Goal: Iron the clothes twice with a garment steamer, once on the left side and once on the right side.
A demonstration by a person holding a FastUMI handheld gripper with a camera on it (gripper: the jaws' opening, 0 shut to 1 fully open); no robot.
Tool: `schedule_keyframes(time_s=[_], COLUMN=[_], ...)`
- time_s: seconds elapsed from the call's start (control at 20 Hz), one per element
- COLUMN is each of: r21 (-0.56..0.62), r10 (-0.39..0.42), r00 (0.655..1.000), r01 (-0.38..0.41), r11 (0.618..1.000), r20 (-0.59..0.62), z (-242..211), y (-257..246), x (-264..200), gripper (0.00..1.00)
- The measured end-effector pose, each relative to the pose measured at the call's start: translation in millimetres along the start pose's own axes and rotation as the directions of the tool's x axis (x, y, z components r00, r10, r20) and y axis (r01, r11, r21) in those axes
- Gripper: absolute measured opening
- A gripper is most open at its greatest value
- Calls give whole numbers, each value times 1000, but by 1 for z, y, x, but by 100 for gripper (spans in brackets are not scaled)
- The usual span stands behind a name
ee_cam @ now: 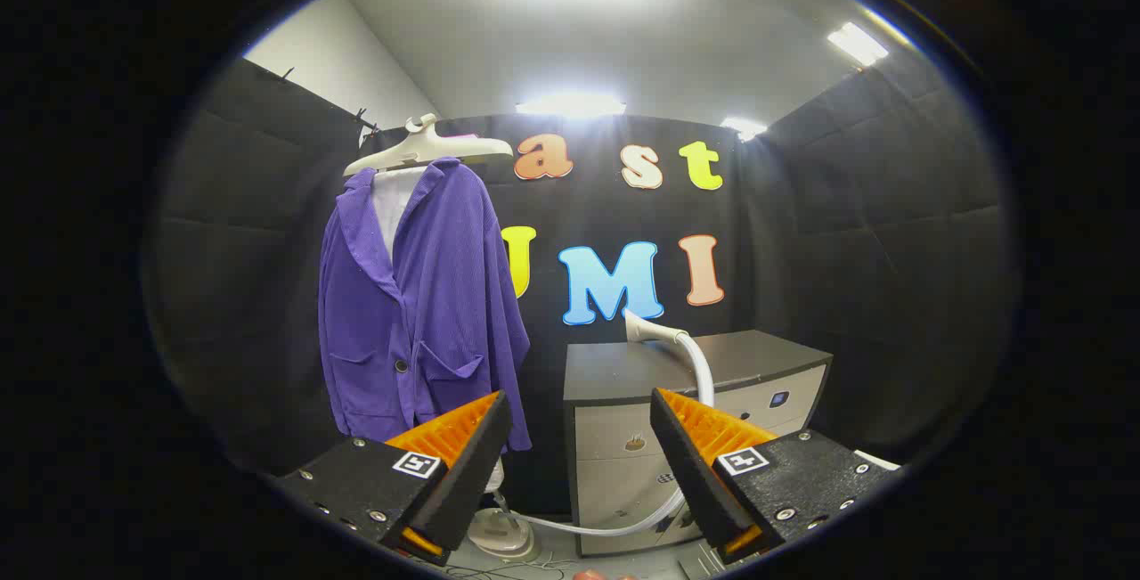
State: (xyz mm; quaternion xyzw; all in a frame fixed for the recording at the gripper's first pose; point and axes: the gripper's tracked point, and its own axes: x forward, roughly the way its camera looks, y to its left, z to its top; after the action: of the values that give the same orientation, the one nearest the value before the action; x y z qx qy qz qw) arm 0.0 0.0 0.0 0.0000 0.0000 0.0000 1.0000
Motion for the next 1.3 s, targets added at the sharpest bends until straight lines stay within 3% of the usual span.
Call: schedule_keyframes(time_s=[0.9,1.3], r21=[-18,-40], r10=[-7,-61], r00=[1000,998], r01=[7,61], r11=[1000,997], r20=[3,2], z=[9,23], y=[4,-18], x=[-7,-2], gripper=[96,96])
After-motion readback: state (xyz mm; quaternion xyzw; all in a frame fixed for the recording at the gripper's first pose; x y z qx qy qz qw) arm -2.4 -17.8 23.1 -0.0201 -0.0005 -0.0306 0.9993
